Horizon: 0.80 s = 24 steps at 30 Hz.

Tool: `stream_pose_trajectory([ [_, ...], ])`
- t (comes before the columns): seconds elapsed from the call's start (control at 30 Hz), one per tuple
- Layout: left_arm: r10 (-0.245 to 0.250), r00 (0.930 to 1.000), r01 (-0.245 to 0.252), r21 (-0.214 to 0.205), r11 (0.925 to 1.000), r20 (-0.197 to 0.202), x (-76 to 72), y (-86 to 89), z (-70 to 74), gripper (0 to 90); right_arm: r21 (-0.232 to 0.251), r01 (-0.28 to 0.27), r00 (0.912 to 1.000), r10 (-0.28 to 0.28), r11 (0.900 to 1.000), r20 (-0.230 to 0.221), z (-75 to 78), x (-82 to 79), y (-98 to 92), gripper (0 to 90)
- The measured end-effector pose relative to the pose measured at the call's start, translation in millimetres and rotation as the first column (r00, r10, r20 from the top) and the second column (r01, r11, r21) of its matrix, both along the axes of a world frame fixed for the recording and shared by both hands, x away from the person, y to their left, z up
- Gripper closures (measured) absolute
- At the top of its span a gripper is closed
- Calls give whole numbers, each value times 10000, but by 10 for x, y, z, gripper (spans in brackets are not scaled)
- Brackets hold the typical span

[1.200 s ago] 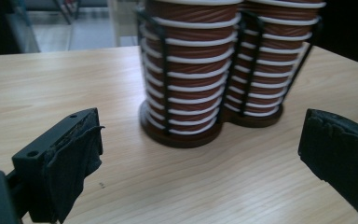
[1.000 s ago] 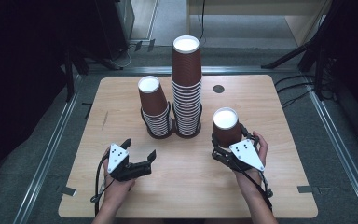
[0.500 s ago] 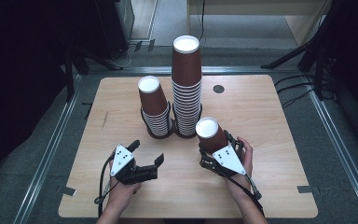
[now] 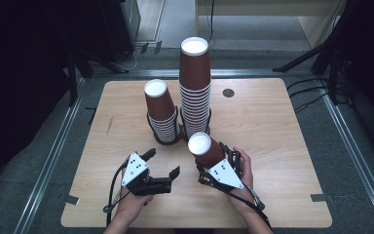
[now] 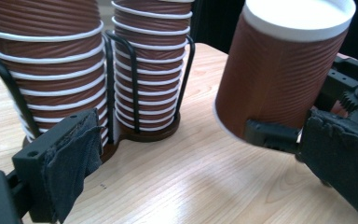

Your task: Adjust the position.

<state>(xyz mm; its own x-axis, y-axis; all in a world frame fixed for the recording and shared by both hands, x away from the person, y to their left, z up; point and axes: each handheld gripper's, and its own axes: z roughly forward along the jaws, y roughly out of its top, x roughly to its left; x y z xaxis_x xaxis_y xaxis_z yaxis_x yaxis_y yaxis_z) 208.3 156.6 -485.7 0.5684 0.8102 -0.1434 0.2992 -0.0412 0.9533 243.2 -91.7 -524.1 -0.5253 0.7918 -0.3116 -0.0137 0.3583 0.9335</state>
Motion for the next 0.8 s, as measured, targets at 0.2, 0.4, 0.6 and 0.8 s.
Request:
stream_pose_trajectory([
  [0.2, -248, 9997, 248, 36, 9997, 32, 6, -41, 17, 0, -379, -247, 9997, 248, 9990, 42, -38, -43, 72, 110],
  [0.4, -571, 9984, 571, 6, 9984, 28, 9, -111, 39, 0, -736, -430, 9989, 442, 9964, 156, -66, -87, 103, 110],
  [0.6, -896, 9958, 893, 179, 9958, 163, -32, -187, 66, 1, -825, -726, 9968, 752, 9939, 288, -62, -130, 117, 110],
  [0.8, -1066, 9941, 1064, 129, 9942, 186, -41, -193, 90, 16, -1115, -974, 9935, 1032, 9890, 474, -81, -164, 151, 110],
])
